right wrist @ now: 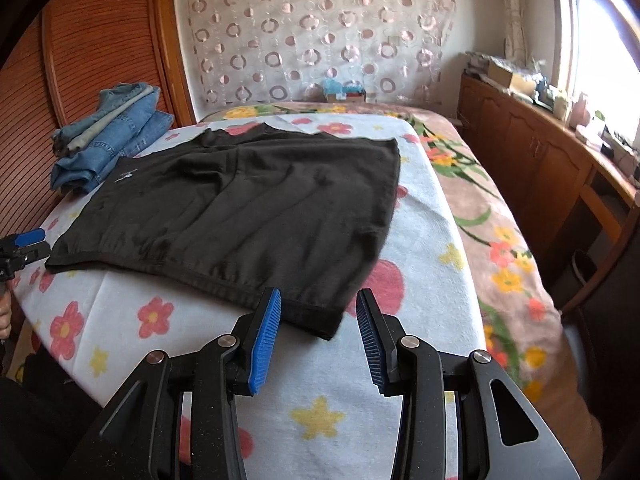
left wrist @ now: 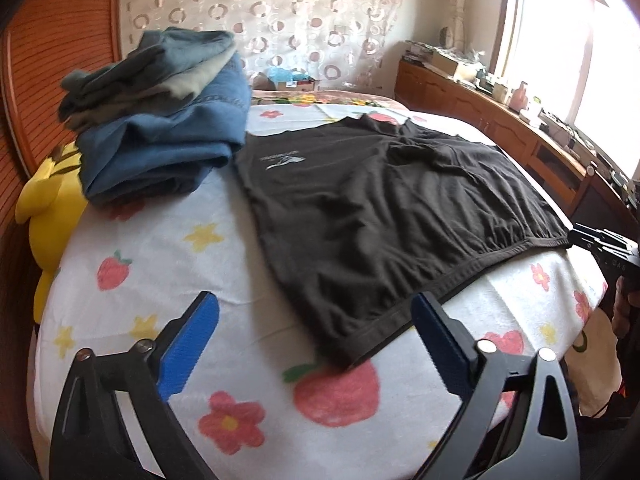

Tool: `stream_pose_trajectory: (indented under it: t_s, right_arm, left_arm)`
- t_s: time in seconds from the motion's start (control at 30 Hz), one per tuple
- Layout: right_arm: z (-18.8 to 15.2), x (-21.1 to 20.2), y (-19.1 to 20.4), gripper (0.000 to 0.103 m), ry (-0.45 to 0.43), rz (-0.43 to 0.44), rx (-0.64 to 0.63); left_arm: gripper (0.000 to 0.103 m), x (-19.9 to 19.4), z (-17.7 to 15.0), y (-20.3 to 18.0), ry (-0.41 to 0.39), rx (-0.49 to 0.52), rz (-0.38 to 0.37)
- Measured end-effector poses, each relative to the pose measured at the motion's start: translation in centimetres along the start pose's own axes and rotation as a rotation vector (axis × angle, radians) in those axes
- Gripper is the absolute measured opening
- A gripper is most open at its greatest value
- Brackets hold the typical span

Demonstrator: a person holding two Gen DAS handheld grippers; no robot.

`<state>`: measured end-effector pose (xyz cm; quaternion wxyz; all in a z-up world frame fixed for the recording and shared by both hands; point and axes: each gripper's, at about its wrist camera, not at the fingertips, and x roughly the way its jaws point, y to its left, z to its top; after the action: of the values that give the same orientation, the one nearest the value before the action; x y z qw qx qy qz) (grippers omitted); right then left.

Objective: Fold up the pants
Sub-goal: 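Close the left gripper on the shorts hem while the right gripper grasps the hem too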

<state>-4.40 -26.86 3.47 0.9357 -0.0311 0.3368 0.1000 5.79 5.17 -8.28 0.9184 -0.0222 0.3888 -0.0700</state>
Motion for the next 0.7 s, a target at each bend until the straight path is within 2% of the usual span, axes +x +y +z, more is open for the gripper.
stream_pose_trajectory:
  t_s: [0.13, 0.27, 0.37, 0.5, 0.7]
  right_arm:
    - [0.2, 0.4, 0.5, 0.041, -0.007, 0.006, -0.008]
    - [0.6, 1.0, 1.0, 0.041, -0.006, -0.005, -0.006]
    - [0.6, 1.1, 0.9, 0.041, -0.002, -0.001, 0.008]
    - [0.6, 1.3, 0.8, 0.041, 0.003, -0.001, 0.016]
    - [0.4, 1.5, 0.6, 0.041, 0.003, 0.004, 0.024]
  left_arm:
    - [0.09, 0.0, -0.6, 0.4, 0.004, -0.026, -0.009]
    - [0.071, 0.0, -1.1, 0.2, 0.009, -0.021, -0.032]
    - [0.062, 0.2, -1.3, 0.0, 0.012, -0.021, -0.044]
    - [0.055, 0.3, -1.4, -0.5, 0.021, -0.009, -0.056]
    - [0.053, 0.4, -1.5, -0.8, 0.024, -0.006, -0.053]
